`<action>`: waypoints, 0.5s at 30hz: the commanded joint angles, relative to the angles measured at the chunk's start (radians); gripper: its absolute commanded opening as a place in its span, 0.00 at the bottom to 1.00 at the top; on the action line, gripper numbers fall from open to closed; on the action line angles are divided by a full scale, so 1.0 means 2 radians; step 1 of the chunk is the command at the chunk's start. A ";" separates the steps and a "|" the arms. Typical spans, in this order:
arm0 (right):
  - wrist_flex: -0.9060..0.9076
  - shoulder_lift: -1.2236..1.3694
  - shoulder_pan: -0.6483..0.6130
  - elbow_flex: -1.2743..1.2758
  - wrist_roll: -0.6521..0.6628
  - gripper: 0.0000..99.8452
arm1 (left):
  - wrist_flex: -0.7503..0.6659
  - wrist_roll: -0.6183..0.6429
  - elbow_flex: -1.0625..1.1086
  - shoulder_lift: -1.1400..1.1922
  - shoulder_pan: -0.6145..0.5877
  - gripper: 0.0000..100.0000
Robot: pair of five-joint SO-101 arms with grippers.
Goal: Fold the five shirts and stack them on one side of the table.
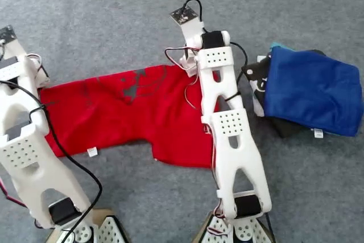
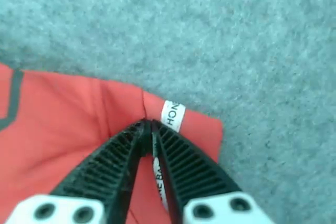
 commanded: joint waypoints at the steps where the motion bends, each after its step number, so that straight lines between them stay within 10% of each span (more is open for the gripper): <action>1: 0.021 -0.043 0.002 -0.020 -0.002 0.02 | 0.018 -0.015 -0.034 -0.009 -0.025 0.03; 15: 0.054 -0.229 0.007 -0.017 -0.004 0.02 | 0.204 -0.094 0.076 -0.254 0.055 0.03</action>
